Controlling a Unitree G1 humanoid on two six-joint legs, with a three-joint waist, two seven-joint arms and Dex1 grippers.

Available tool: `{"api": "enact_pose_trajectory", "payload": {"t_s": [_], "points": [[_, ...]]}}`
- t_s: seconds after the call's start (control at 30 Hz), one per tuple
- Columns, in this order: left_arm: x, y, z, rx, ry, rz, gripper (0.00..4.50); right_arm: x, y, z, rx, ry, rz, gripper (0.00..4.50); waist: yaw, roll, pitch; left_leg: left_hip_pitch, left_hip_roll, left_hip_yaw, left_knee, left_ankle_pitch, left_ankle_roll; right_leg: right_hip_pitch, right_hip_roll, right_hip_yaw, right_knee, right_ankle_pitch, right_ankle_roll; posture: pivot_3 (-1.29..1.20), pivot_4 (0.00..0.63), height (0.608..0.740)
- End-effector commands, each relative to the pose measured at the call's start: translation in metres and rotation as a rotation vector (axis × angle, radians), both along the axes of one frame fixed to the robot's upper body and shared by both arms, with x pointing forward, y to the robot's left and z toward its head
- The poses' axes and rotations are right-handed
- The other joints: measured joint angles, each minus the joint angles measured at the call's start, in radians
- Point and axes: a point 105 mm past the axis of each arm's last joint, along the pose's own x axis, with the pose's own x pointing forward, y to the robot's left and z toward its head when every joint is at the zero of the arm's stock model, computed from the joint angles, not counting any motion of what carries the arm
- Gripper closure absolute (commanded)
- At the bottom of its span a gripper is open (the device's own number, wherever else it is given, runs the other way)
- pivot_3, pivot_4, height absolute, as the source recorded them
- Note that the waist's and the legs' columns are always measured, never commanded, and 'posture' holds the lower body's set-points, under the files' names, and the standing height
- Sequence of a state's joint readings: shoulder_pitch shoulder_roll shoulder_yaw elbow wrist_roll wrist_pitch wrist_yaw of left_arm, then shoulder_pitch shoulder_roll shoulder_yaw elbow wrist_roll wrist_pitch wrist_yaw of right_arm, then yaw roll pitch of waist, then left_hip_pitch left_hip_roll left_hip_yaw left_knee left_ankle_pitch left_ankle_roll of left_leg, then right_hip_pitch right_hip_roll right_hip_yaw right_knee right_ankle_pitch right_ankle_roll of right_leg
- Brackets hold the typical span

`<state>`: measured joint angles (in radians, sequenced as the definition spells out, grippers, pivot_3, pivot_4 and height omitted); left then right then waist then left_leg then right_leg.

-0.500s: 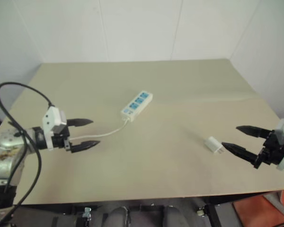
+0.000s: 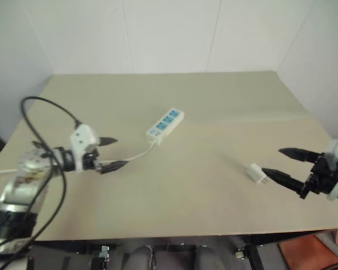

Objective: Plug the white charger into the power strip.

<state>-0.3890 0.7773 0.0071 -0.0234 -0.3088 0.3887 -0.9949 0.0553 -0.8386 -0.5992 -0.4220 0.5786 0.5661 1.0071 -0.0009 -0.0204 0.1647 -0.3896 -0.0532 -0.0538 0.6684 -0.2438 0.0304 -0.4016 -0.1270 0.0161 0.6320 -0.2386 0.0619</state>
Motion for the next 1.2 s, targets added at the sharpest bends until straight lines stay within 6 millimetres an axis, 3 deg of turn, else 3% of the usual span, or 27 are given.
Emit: {"api": "enact_pose_trajectory", "payload": {"t_s": [0.03, 0.27, 0.3, 0.47, 0.8, 0.9, 1.07, 1.2], "points": [[0.024, -0.017, -0.012, 0.043, 0.051, 0.073, 0.02, 0.004, 0.011, 0.014, 0.015, -0.079, 0.036, 0.00, 0.002, -0.001, 0.000, 0.000, 0.000, 0.000, 0.000, 0.000, 0.000, 0.000, 0.000, 0.000, 0.000, 0.000, 0.000, 0.00, 0.150, 0.740], [0.066, -0.044, -0.051, 0.176, 0.157, 0.194, 0.02, 0.006, 0.025, 0.017, 0.052, -0.102, 0.076, 0.00, 0.010, -0.001, 0.000, -0.002, -0.002, 0.000, 0.002, 0.000, 0.000, -0.001, 0.000, -0.001, 0.000, 0.000, 0.001, 0.00, 0.150, 0.740], [0.069, -0.046, -0.056, 0.185, 0.171, 0.198, 0.21, 0.006, 0.026, 0.017, 0.052, -0.103, 0.076, 0.00, 0.011, -0.001, 0.000, -0.002, -0.002, 0.000, 0.002, 0.000, 0.000, -0.001, 0.000, -0.001, 0.000, 0.000, 0.001, 0.00, 0.150, 0.740], [0.078, -0.052, -0.071, 0.197, 0.202, 0.205, 1.48, 0.004, 0.027, 0.018, 0.056, -0.106, 0.074, 0.00, 0.014, 0.000, 0.000, 0.007, -0.002, -0.001, 0.002, 0.000, 0.000, 0.010, 0.000, -0.001, -0.001, 0.000, 0.001, 0.00, 0.150, 0.740], [0.072, -0.055, -0.068, 0.161, 0.190, 0.133, 4.46, 0.001, 0.028, 0.015, 0.057, -0.090, 0.082, 0.00, 0.006, -0.001, -0.002, 0.011, 0.000, -0.001, 0.002, 0.000, 0.000, 0.014, 0.000, -0.001, -0.001, 0.000, 0.003, 0.00, 0.150, 0.740], [0.055, -0.052, -0.065, 0.176, 0.151, 0.010, 4.46, 0.002, 0.029, 0.015, 0.055, -0.087, 0.085, 0.00, -0.003, -0.001, -0.002, 0.011, 0.000, -0.001, 0.002, 0.000, 0.000, 0.013, 0.000, 0.000, -0.001, 0.001, 0.003, 0.00, 0.150, 0.740], [0.004, -0.012, -0.065, 0.233, 0.154, -0.114, 4.46, 0.000, 0.027, 0.012, 0.052, -0.077, 0.083, 0.00, -0.022, 0.000, -0.003, 0.006, 0.001, 0.000, -0.002, -0.001, 0.001, 0.005, 0.000, 0.002, -0.002, 0.000, 0.002, 0.00, 0.150, 0.740], [-0.017, 0.012, -0.062, 0.242, 0.175, -0.102, 3.34, 0.001, 0.029, 0.009, 0.053, -0.067, 0.090, 0.00, -0.015, 0.000, -0.003, 0.006, 0.002, 0.000, -0.003, -0.001, 0.000, 0.003, 0.000, 0.002, -0.001, 0.001, 0.001, 0.00, 0.150, 0.740]]}}
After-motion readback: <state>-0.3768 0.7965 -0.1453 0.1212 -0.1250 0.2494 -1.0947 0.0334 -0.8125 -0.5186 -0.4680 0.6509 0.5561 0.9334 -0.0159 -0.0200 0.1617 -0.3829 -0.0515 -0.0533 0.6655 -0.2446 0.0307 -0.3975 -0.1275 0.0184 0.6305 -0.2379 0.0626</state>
